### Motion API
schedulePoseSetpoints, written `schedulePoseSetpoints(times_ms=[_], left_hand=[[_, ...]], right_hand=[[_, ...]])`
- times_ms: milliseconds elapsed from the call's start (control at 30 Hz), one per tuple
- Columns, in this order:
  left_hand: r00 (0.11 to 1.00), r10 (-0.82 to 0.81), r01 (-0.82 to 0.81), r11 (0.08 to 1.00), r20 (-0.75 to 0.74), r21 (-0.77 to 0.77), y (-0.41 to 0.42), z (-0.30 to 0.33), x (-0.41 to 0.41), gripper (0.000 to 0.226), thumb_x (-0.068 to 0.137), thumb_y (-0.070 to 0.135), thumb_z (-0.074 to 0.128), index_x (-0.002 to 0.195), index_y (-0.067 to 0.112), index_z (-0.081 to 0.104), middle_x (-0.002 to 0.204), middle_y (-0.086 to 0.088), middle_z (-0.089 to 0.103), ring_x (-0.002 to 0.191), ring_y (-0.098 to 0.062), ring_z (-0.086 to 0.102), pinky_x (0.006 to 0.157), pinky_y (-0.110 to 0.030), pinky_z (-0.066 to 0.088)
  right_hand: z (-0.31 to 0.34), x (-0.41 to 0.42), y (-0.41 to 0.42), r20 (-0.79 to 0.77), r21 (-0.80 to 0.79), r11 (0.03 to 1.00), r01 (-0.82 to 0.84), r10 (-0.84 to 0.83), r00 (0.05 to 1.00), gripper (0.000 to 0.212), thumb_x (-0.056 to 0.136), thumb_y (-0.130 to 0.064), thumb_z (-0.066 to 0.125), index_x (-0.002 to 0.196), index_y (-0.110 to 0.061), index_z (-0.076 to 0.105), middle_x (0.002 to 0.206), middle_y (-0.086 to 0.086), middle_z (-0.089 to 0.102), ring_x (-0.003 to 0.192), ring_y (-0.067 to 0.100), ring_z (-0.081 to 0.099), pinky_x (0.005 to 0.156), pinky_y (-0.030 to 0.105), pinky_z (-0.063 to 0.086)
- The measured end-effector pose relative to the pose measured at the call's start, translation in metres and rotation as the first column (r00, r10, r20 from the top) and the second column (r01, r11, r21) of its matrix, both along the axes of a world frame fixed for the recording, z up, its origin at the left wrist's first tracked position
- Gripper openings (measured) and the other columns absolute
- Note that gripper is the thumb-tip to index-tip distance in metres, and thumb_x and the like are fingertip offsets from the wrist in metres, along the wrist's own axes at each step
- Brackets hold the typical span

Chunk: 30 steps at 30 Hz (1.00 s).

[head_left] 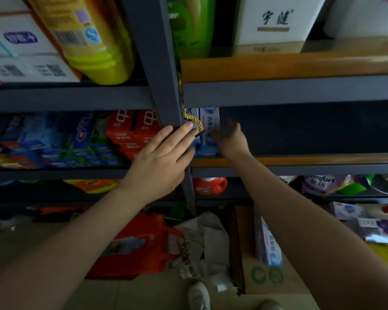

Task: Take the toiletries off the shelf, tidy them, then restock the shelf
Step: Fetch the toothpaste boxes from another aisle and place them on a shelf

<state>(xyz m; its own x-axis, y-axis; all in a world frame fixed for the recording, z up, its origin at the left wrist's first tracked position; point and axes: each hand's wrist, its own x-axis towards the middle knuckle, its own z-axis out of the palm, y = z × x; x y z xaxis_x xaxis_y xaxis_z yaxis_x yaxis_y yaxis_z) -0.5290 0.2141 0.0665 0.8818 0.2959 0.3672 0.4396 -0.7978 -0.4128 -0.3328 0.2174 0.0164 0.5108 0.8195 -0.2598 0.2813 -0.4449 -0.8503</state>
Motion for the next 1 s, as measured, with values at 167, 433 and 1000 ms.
schedulePoseSetpoints(times_ms=[167,433,1000], left_hand=[[0.988,-0.075,0.115,0.943,0.138,-0.311,-0.019,-0.004,-0.007,0.02,0.087,0.01,0.054,0.097,0.001,0.069,0.117,-0.017,0.062,0.122,-0.035,0.05,0.096,-0.044,0.046],[0.784,0.611,0.119,0.031,0.113,-0.992,-0.083,-0.041,0.048,0.059,0.088,0.051,0.036,0.134,0.016,0.042,0.118,0.003,0.054,0.11,-0.014,0.054,0.094,-0.038,0.047],[0.786,0.566,0.406,-0.168,0.249,-0.898,-0.162,-0.073,0.143,0.039,0.079,0.009,0.07,0.101,0.036,0.054,0.098,0.022,0.064,0.093,0.011,0.06,0.075,-0.008,0.046]], right_hand=[[0.013,0.009,-0.013,-0.24,-0.046,0.998,-0.053,0.04,0.97,0.036,0.08,-0.029,0.071,0.104,-0.004,0.062,0.097,0.009,0.067,0.081,0.015,0.066,0.069,0.028,0.055],[0.013,0.033,-0.154,-0.677,0.03,0.989,-0.146,0.128,0.725,0.024,0.07,-0.016,0.066,0.094,-0.016,0.066,0.089,0.002,0.072,0.08,0.015,0.067,0.071,0.027,0.049],[-0.015,0.105,-0.254,0.012,-0.079,0.945,-0.317,0.318,0.948,0.036,0.082,-0.015,0.068,0.115,-0.015,0.054,0.112,0.0,0.064,0.099,0.011,0.059,0.082,0.029,0.052]])
